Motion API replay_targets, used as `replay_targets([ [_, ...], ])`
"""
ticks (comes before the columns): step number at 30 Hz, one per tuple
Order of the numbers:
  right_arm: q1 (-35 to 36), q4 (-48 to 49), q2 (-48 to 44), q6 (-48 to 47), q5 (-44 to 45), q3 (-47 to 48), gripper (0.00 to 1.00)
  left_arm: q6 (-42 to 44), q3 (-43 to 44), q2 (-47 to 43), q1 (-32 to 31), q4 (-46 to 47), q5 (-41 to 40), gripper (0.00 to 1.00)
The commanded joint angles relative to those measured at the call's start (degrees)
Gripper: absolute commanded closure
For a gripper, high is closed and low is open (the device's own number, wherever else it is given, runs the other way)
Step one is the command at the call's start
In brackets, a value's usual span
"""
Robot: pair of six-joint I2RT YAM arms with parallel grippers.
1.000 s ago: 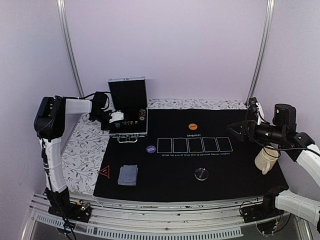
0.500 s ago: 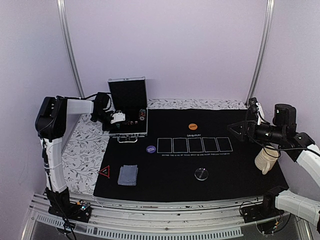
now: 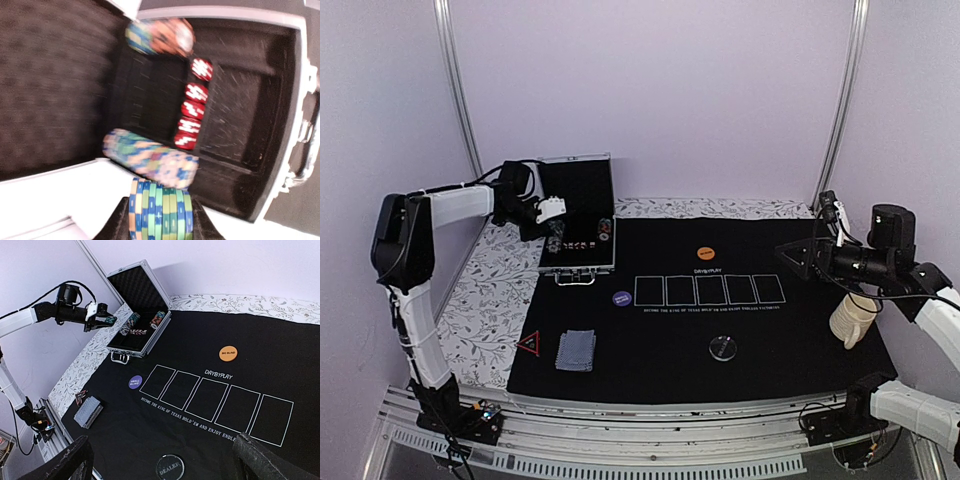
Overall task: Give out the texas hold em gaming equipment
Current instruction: Pass from the left arm to the right
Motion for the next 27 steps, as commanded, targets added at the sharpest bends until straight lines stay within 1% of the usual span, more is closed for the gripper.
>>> replay_targets([
  [1,-0.2,-0.13,-1.15,0.64,-1.42,2.14,0.01,-6.6,4.32,-8.3,-0.14,1.92,4.71,1.0],
  [2,-0.2,-0.1,-1.21,0.78,-1.43,2.19,0.01,-9.04,5.63,-9.37,-0.3,1.76,7.4,1.0],
  [5,-0.22,-0.14,-0.93,1.0,-1.16,2.68,0.01,-20.65,7.5,-12.96,-1.81,3.35,13.82,1.0],
  [10,-0.2,1.3,0.2,2.71,-1.46,3.57,0.01,-41.91,5.22,-17.84,-11.08,9.82,11.19,1.0],
  [12,-0.16,0.97,1.08,4.04,-1.54,4.17,0.01,-51.36,2.29,-19.87,-15.13,12.6,11.28,1.0],
  [15,-0.21,-0.3,2.36,4.97,-3.24,5.04,0.01,-64.85,-4.35,-22.71,-21.18,16.93,11.82,1.0],
  [17,-0.2,-0.27,2.72,5.68,-4.01,4.51,0.01,-69.46,-9.32,-23.54,-25.95,18.62,13.54,1.0],
  [19,-0.16,-1.16,3.48,6.9,-3.4,4.36,0.0,-73.57,-11.26,-23.32,-29.11,16.96,15.39,1.0],
  [22,0.61,-4.97,4.95,7.09,-0.95,5.38,0.06,-81.43,-14.2,-23.39,-31.99,15.19,18.57,1.0],
  [24,2.92,-6.46,5.03,7.02,3.01,6.15,0.09,-85.73,-16.87,-24.1,-33.75,14.24,18.54,1.0],
  [26,7.02,-7.65,4.87,7.48,8.08,6.98,0.1,-89.99,-20.39,-25.01,-35.62,15.21,19.49,1.0],
  [27,10.55,-8.3,4.98,7.54,10.83,7.65,0.11,-91.47,-22.16,-25.31,-36.28,16.17,21.42,1.0],
])
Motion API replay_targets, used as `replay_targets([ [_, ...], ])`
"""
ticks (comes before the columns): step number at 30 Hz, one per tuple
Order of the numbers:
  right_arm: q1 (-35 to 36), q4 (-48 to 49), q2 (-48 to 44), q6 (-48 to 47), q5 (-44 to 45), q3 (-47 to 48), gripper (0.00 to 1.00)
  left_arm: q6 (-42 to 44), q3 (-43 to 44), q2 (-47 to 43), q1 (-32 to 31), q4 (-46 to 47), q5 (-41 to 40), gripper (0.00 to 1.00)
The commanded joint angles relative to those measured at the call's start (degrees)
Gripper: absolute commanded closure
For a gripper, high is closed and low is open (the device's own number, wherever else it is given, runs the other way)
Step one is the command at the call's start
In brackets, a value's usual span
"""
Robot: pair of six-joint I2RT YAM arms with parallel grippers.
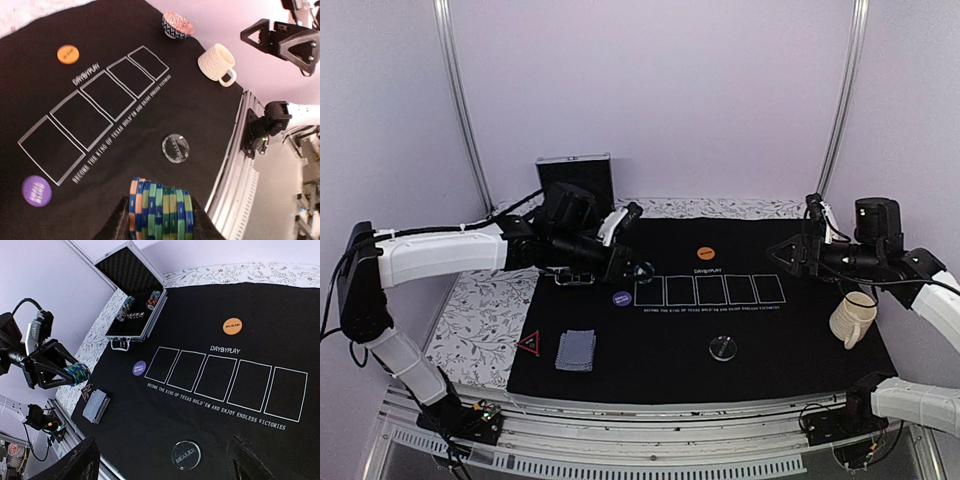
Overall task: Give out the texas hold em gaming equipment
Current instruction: Pass from the left arm to the right
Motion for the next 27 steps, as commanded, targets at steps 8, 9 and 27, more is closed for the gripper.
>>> replay_targets([
  [8,25.51,-7.42,9.93,-0.45,22.13,5.99,0.08,-15.84,-11.7,-0.02,-4.71,6.02,7.35,1.0],
  [9,28.05,-7.3,11.74,-1.06,23.55,6.42,0.06,-16.0,-11.72,1.08,-5.1,6.49,7.45,1.0],
  [27,42.07,29.86,31.11,-18.87,25.3,-3.14,0.0,-20.76,-11.47,16.18,-5.85,16.58,14.13,1.0],
])
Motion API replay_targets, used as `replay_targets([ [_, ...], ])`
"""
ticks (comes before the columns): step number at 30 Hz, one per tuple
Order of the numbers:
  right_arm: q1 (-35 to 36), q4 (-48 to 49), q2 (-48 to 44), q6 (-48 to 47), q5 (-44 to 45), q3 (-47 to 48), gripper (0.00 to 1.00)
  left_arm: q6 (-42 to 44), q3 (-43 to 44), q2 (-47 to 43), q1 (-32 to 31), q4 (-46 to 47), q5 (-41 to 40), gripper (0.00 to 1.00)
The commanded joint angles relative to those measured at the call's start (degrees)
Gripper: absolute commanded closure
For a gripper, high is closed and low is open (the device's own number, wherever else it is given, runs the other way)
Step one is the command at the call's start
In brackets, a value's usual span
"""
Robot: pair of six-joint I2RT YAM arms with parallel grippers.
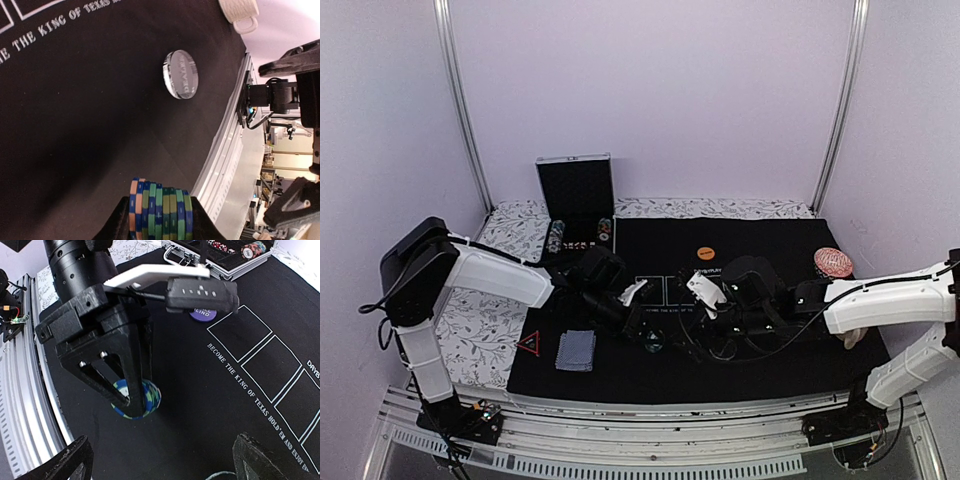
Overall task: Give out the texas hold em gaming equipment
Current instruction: Pass from the left arm to the right
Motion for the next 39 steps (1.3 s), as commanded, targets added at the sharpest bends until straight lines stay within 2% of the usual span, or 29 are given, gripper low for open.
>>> replay_targets([
  [1,0.31,10.32,2.43,-3.18,-1.32,-1.81,0.01,-1.88,0.06,2.8,-0.64,5.33,3.29,1.0],
  [6,1.78,16.5,7.44,-5.75,-2.05,-3.34,0.04,-1.95,0.9,5.2,-0.2,5.73,3.69,1.0],
  [11,3.2,18.17,16.76,-8.54,-2.38,-0.33,0.06,-1.3,1.28,6.26,-0.01,4.65,3.67,1.0],
  [17,3.56,23.83,20.59,-11.73,-2.4,-0.49,0.09,-0.91,1.03,8.95,0.5,4.3,3.98,1.0],
  [25,3.47,25.28,24.86,-13.02,-0.68,0.08,0.22,-0.89,1.13,9.54,0.81,4.27,4.62,1.0],
  [29,3.51,26.73,25.6,-12.76,-0.35,-0.2,0.34,-0.85,1.07,9.85,0.93,4.22,4.88,1.0],
  [39,3.51,27.19,27.62,-13.3,1.33,0.22,0.42,-0.86,1.14,10.14,1.02,4.3,5.32,1.0],
])
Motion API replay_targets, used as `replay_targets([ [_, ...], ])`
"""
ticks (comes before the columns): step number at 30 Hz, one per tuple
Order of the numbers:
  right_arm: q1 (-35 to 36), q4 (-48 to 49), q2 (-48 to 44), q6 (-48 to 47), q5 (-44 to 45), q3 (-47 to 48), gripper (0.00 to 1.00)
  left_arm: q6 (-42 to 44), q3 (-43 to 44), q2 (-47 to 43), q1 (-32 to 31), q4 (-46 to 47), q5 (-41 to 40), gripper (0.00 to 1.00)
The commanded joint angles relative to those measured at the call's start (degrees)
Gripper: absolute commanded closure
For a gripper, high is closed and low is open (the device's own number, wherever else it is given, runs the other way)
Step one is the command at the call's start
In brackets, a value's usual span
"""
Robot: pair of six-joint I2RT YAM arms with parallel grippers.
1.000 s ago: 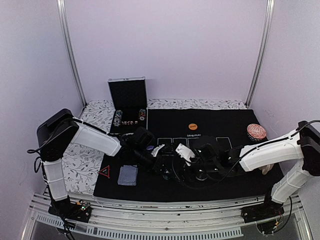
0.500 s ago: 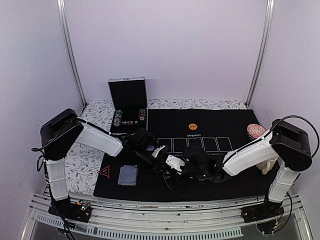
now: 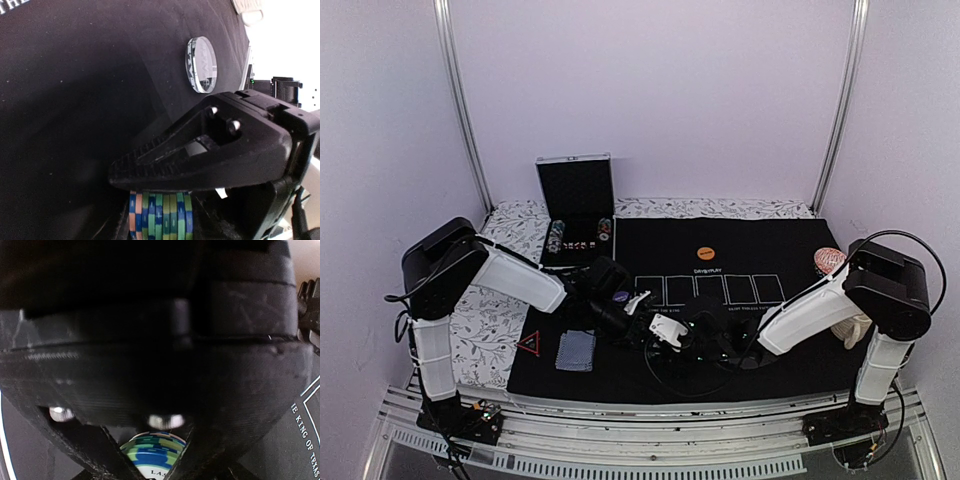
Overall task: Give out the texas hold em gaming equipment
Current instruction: Pass from the left arm to the right
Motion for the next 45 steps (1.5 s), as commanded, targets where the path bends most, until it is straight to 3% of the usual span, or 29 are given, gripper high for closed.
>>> replay_targets([
  [1,0.24,1.25,0.99,-0.38,1.91,0.89,0.42,0.62,0.61,1.87,0.27,-0.42,-0.07,1.0],
  [6,0.23,1.18,1.24,-0.19,4.2,1.06,0.45,0.68,0.61,2.2,0.29,-0.42,0.27,1.0],
  [10,0.29,1.11,1.3,0.02,5.26,1.44,0.67,0.64,0.52,2.14,0.38,-0.45,0.28,0.99],
  [16,0.3,0.95,-0.87,1.1,6.34,0.65,0.88,0.74,0.17,2.22,0.61,-0.55,0.1,0.92],
  [20,0.3,0.68,-2.08,1.54,6.69,-0.15,0.96,0.77,-0.16,2.06,0.86,-0.6,-0.31,0.83],
  [34,0.3,-0.05,-2.41,2.25,4.17,-0.25,0.98,0.55,-0.88,0.33,1.96,1.24,0.43,0.57],
  [45,0.2,-0.79,-4.22,2.61,4.11,-1.75,0.98,0.24,-3.14,-0.85,3.37,3.34,1.24,0.44],
])
